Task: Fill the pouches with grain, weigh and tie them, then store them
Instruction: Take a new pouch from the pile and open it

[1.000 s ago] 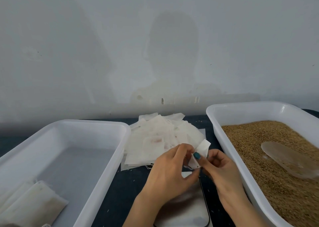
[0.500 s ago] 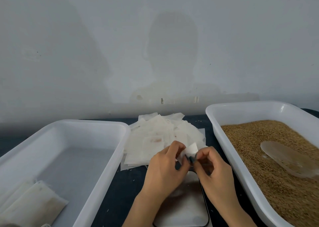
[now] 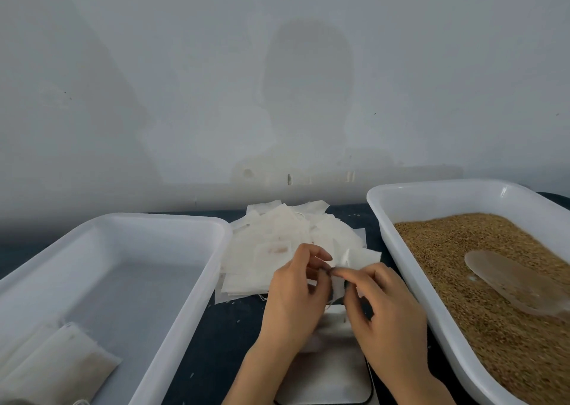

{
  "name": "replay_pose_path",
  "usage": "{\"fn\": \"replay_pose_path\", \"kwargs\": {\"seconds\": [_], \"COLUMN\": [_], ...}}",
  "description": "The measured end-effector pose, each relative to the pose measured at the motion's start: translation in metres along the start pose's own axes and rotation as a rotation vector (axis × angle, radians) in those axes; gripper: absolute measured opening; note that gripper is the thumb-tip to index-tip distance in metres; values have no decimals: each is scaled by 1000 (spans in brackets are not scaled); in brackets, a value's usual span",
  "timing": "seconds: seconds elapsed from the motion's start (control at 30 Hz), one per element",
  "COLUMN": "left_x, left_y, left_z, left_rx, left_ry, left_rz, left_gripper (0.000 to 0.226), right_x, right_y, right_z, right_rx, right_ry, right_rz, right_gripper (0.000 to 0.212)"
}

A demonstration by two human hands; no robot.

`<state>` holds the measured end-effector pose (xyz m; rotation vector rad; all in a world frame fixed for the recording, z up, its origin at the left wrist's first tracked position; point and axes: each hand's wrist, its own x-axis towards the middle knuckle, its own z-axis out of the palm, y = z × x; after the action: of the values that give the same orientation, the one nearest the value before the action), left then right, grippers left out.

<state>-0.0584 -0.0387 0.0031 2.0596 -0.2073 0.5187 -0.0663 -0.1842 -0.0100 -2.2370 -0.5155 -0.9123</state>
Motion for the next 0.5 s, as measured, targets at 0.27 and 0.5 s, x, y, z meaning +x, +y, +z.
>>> {"fn": "replay_pose_path", "kwargs": {"seconds": [0.27, 0.5], "left_x": [-2, -1], "left_y": [6, -3], "left_z": [-11, -10], "left_rx": [36, 176], "left_ry": [-303, -287], "left_rz": [212, 117], "left_gripper": [78, 65], "right_x": [5, 6], "right_y": [5, 3], "right_z": [-1, 1], "right_rx": [698, 727], "right_ry": [-81, -200], "right_rz": [364, 329], "right_gripper": [42, 23]}}
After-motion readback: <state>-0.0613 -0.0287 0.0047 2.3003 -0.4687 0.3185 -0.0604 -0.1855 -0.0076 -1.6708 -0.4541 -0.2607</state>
